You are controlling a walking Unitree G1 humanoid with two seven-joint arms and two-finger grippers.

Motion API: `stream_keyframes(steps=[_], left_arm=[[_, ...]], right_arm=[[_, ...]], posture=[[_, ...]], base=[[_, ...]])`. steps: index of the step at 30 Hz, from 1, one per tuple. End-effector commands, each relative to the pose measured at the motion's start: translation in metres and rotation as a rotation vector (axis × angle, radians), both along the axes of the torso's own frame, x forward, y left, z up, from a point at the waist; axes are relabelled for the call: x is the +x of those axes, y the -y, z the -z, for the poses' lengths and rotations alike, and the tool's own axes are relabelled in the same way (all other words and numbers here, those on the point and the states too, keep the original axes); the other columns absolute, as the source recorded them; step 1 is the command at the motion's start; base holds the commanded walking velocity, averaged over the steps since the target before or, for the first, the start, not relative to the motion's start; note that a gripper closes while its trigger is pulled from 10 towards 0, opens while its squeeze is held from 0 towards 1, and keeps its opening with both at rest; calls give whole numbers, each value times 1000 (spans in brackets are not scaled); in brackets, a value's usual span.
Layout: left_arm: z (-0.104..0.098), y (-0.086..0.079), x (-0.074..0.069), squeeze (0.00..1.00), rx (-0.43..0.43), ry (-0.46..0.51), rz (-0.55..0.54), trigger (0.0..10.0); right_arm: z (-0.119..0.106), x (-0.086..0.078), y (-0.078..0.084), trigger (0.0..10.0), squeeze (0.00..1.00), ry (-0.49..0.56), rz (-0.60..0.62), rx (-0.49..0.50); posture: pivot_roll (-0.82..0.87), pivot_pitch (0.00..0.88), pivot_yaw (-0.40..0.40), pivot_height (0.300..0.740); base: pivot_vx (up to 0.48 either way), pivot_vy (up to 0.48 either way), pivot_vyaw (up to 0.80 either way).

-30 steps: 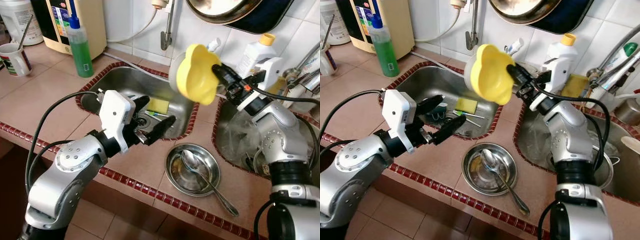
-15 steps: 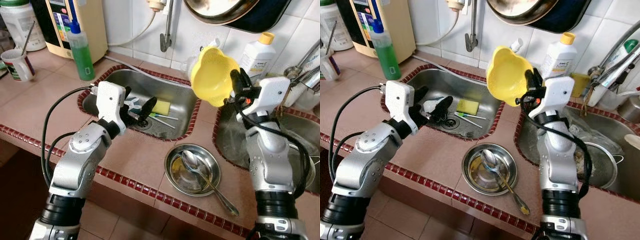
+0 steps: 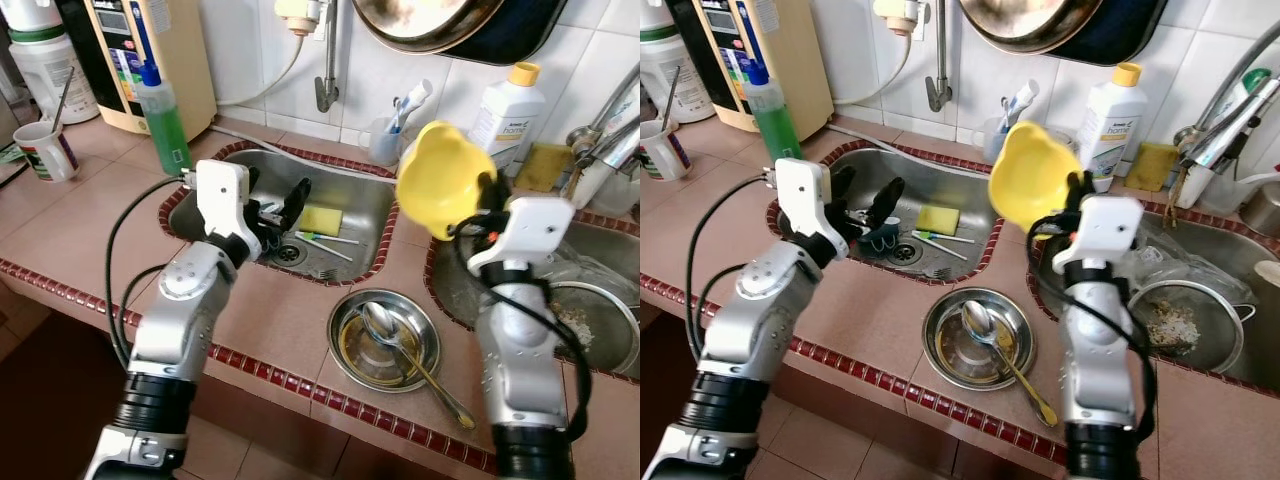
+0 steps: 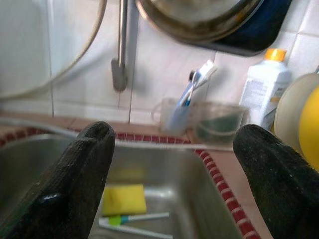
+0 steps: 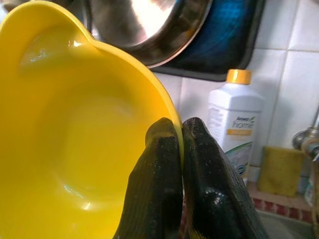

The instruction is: Kitchen organization

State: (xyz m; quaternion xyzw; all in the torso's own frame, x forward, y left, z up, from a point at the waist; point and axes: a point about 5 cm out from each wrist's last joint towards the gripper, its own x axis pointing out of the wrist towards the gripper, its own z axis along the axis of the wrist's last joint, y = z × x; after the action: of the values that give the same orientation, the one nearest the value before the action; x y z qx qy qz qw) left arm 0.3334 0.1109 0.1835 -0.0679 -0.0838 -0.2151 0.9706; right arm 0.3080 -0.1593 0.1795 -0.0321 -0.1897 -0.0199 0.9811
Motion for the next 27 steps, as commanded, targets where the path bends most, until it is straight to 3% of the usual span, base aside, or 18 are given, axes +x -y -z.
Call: stream_keyframes(steps=[1, 16, 27], left_arm=[[4, -2, 0, 0, 14, -7, -25, 10000], [8, -6, -1, 0, 1, -27, -23, 10000], [11, -3, -2, 0, -1, -12, -15, 10000]], right_arm=[[-2, -1, -1, 10000, 0, 11, 1, -7], [2, 5, -13, 10000, 0, -13, -43, -32], [4, 4, -17, 10000, 0, -15, -48, -36]], posture=[[-26, 0, 2, 740], [-6, 0, -14, 740], [-7, 0, -13, 740]], base=[[0, 0, 0], [0, 263, 0], [0, 124, 0]])
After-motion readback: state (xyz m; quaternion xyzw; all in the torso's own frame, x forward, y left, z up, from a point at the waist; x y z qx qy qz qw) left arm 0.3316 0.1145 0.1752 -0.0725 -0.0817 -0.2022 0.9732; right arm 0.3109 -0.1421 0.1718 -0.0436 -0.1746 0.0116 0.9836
